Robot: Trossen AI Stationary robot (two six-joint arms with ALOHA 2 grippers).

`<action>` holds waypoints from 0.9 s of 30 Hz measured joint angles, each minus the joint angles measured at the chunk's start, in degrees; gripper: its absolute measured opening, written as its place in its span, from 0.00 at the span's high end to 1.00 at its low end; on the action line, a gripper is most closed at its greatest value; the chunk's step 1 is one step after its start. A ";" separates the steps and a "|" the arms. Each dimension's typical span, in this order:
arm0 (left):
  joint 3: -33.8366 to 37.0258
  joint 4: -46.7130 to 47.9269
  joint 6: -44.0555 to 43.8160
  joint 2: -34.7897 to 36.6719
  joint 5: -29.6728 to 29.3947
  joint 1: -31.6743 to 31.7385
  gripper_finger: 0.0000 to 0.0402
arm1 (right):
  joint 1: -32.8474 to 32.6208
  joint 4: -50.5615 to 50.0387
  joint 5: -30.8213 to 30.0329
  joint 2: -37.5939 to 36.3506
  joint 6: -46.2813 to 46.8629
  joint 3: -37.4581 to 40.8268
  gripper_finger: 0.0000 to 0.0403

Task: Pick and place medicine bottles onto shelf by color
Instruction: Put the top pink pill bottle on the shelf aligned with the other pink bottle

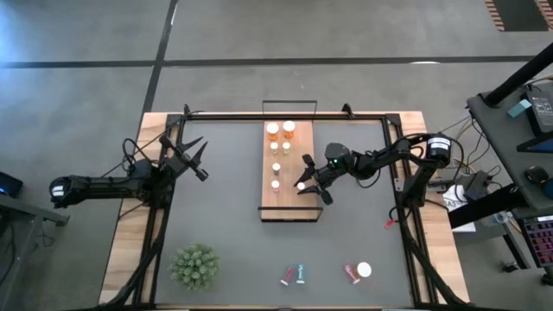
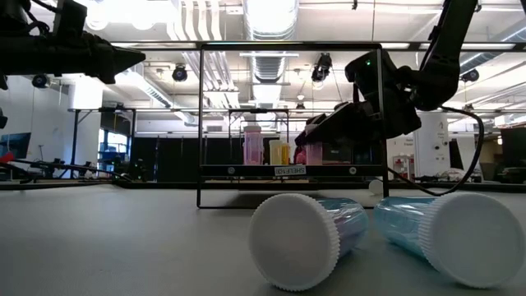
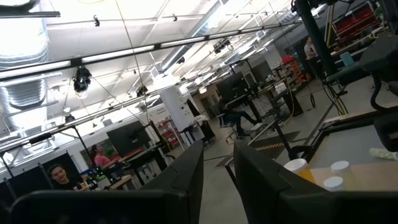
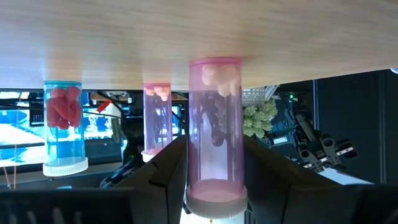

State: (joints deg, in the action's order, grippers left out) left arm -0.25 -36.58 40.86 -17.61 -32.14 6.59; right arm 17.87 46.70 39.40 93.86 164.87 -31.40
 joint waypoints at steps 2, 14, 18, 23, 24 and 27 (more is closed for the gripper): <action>0.01 -0.01 0.00 0.00 -0.01 0.00 0.82 | 0.00 0.00 0.00 0.00 -0.06 0.00 0.67; 0.00 0.00 0.00 0.00 -0.02 0.02 0.82 | 0.04 0.31 -0.04 -0.68 -2.25 0.02 0.67; 0.00 -0.02 0.00 0.00 0.00 0.00 0.82 | 0.56 -0.52 -0.47 -2.12 -3.88 0.07 0.67; 0.01 0.00 0.00 0.00 -0.01 0.02 0.82 | 0.90 -5.32 -0.61 -4.34 -5.07 0.11 0.67; 0.01 -0.01 0.00 0.00 -0.01 0.01 0.82 | 0.90 -6.18 -0.61 -4.73 -5.07 0.11 0.67; 0.00 0.00 0.00 0.00 -0.02 0.00 0.82 | 0.90 -8.86 -0.61 -5.91 -5.26 0.13 0.67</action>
State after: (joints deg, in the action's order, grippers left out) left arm -0.25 -36.58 40.86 -17.61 -32.16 6.59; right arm 18.76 37.84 38.79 87.96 159.61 -31.27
